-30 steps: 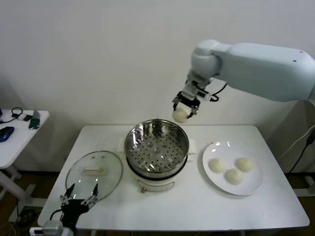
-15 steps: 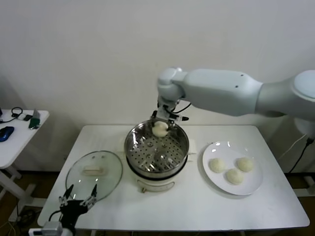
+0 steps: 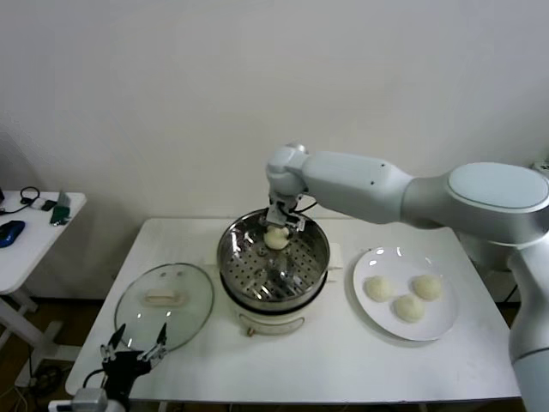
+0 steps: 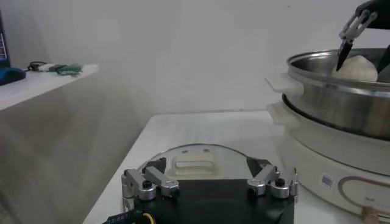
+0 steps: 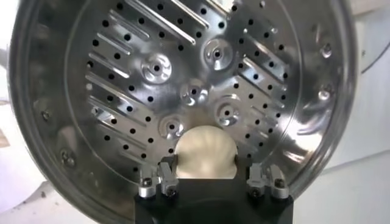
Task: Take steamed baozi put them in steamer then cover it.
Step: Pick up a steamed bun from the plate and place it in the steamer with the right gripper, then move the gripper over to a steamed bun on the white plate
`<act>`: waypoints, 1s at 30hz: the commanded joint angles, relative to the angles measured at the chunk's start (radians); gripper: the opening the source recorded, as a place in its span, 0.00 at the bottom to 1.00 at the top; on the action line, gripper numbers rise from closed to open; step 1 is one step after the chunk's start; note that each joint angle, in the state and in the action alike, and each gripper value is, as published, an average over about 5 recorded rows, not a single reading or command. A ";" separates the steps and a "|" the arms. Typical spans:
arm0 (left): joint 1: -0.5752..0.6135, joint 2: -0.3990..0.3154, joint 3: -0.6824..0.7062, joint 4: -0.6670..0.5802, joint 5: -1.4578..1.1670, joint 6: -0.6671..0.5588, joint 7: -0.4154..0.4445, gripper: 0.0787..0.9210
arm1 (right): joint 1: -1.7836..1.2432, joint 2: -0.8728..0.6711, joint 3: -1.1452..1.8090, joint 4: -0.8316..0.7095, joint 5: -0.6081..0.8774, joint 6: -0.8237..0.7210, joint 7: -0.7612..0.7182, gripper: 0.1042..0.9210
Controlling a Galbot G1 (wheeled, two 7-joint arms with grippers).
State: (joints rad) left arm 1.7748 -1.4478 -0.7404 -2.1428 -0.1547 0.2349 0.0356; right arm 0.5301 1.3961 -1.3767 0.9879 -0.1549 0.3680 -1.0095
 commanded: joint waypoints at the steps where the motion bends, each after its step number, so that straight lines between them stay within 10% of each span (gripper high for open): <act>1: -0.003 0.000 0.002 0.001 0.002 0.002 -0.001 0.88 | -0.014 0.011 0.016 -0.055 0.042 0.022 0.014 0.77; 18: -0.001 0.000 0.010 -0.026 0.010 0.009 0.001 0.88 | 0.585 -0.528 -0.498 0.286 0.948 -0.367 -0.163 0.88; 30: -0.009 -0.008 0.010 -0.013 0.011 0.006 -0.001 0.88 | 0.290 -0.790 -0.470 0.496 0.753 -0.669 0.105 0.88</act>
State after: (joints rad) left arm 1.7669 -1.4536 -0.7271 -2.1648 -0.1439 0.2433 0.0356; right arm 0.9337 0.8226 -1.8053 1.3353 0.5658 -0.0769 -1.0256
